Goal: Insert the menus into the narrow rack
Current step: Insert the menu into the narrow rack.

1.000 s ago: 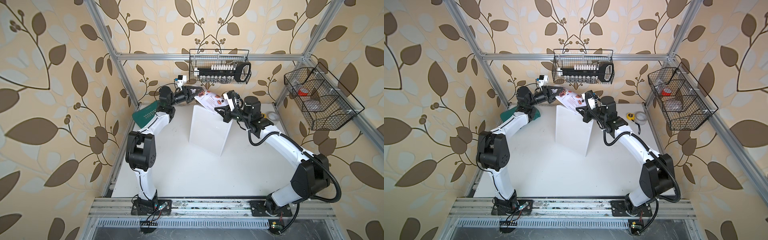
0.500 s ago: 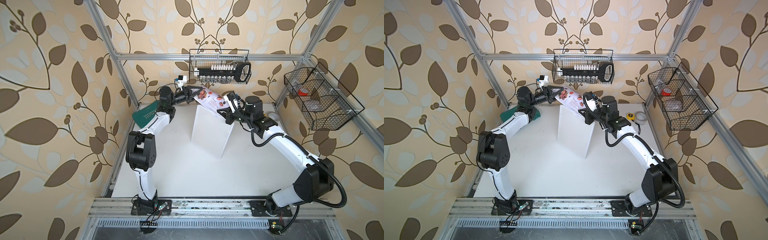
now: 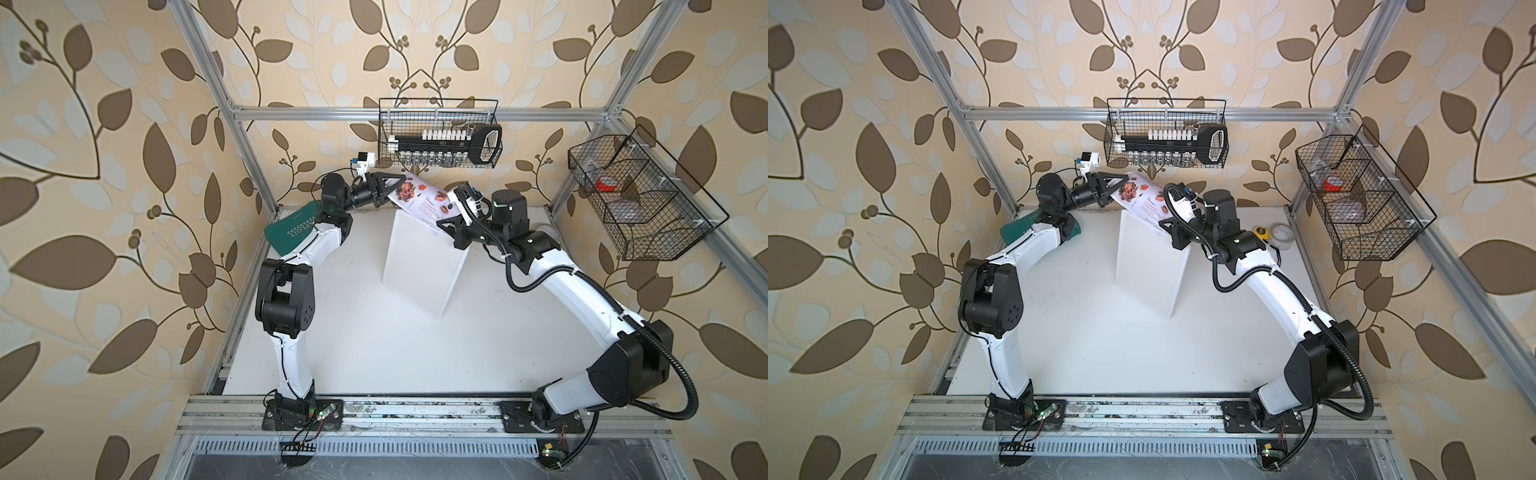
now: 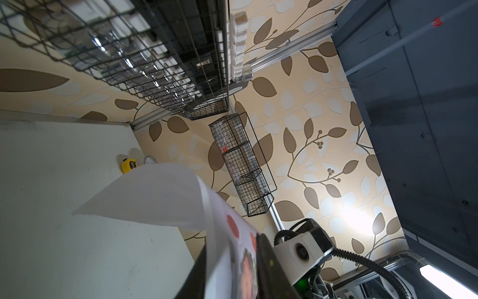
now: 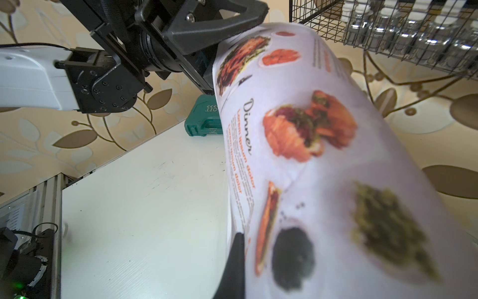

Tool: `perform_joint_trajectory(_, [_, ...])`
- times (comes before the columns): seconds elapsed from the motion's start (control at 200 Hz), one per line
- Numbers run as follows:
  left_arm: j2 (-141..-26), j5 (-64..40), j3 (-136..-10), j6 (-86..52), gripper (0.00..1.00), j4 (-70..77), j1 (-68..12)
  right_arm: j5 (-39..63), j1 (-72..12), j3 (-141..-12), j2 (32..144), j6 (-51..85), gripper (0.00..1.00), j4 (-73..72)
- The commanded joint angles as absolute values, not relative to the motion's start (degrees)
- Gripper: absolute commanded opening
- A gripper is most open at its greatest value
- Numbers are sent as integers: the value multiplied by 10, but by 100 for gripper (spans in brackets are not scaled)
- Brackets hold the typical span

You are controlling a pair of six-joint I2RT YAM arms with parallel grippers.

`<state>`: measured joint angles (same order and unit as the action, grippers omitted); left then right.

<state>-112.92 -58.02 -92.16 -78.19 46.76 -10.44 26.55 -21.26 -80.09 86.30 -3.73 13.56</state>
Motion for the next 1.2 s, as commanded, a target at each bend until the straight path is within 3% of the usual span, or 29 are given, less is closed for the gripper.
perform_joint_trajectory(0.0, [-1127, -581, -944, -783, 42, 504, -102, 255, -215, -788, 846, -46, 0, 154])
perform_joint_trajectory(0.215, [-1142, -575, -956, -790, 46, 515, -103, 252, -215, -765, 817, -41, 0, 149])
perform_joint_trajectory(0.5, [-1147, -582, -962, -796, 35, 524, -109, 249, -215, -748, 802, -45, 0, 158])
perform_joint_trajectory(0.835, [-1151, -583, -955, -798, 37, 525, -114, 250, -215, -739, 796, -63, 0, 177])
perform_joint_trajectory(1.12, [-1156, -584, -949, -802, 2, 537, -116, 255, -215, -741, 801, -63, 0, 176])
perform_joint_trajectory(1.195, [-1156, -586, -945, -802, 0, 542, -116, 252, -215, -744, 802, -59, 0, 172])
